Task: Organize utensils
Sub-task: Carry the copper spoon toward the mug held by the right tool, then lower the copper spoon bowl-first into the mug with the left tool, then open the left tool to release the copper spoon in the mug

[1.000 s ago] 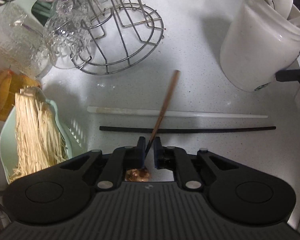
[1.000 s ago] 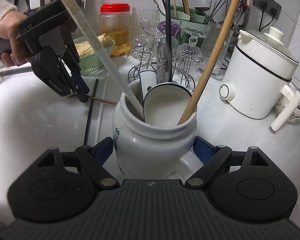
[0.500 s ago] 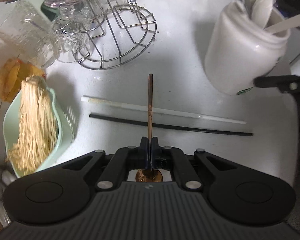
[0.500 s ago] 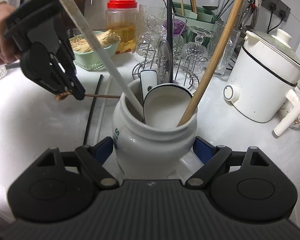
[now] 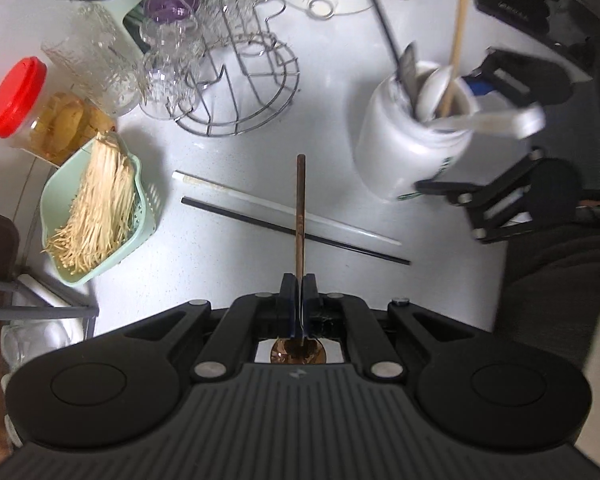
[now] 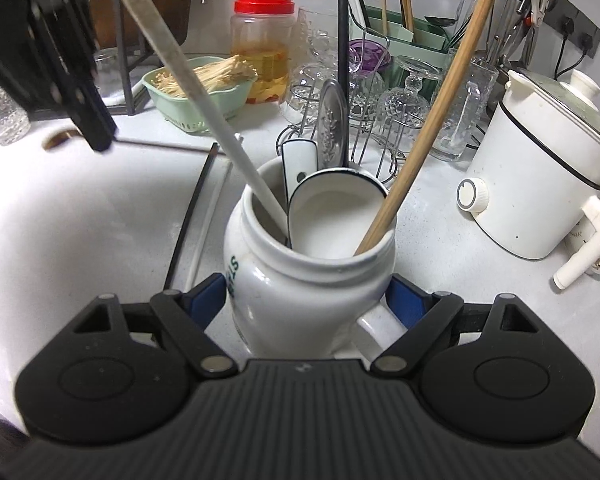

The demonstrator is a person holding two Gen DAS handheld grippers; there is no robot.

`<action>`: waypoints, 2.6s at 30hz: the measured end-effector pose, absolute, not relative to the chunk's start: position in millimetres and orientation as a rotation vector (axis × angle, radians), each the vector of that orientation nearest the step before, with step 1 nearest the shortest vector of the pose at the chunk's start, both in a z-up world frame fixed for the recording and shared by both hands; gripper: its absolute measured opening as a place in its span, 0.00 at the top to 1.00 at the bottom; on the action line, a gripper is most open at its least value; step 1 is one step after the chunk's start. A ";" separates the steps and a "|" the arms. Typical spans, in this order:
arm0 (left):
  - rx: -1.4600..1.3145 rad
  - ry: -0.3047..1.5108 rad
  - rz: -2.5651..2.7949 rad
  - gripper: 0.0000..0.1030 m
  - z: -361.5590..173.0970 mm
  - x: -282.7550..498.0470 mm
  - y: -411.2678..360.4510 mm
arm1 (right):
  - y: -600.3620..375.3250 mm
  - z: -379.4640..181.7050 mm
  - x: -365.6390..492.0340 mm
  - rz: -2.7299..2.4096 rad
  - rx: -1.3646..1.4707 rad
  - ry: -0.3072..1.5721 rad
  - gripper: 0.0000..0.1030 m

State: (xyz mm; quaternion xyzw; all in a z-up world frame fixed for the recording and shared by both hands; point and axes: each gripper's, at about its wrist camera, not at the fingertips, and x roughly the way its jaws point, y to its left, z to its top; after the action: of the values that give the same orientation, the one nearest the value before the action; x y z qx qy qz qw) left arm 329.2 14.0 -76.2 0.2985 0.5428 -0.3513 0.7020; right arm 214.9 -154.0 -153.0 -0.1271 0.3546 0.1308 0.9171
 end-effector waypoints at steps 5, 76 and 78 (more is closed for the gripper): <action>0.648 1.234 -0.802 0.96 -39.1 328.6 9.6 | -155.3 -153.6 213.9 0.284 -0.277 0.719 0.14; 0.517 1.359 -0.887 0.93 -3.1 366.7 -79.4 | -166.4 -156.9 218.3 0.361 -0.274 0.664 0.15; 0.456 1.328 -0.861 0.93 5.7 363.1 -67.9 | -167.2 -156.5 218.8 0.366 -0.275 0.662 0.15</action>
State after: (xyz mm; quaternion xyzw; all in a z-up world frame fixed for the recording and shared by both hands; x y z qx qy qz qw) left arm 363.1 -67.9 5.7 0.2030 0.5913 -0.3835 0.6798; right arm 218.8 -167.2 -156.5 -0.1338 0.3222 0.1779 0.9201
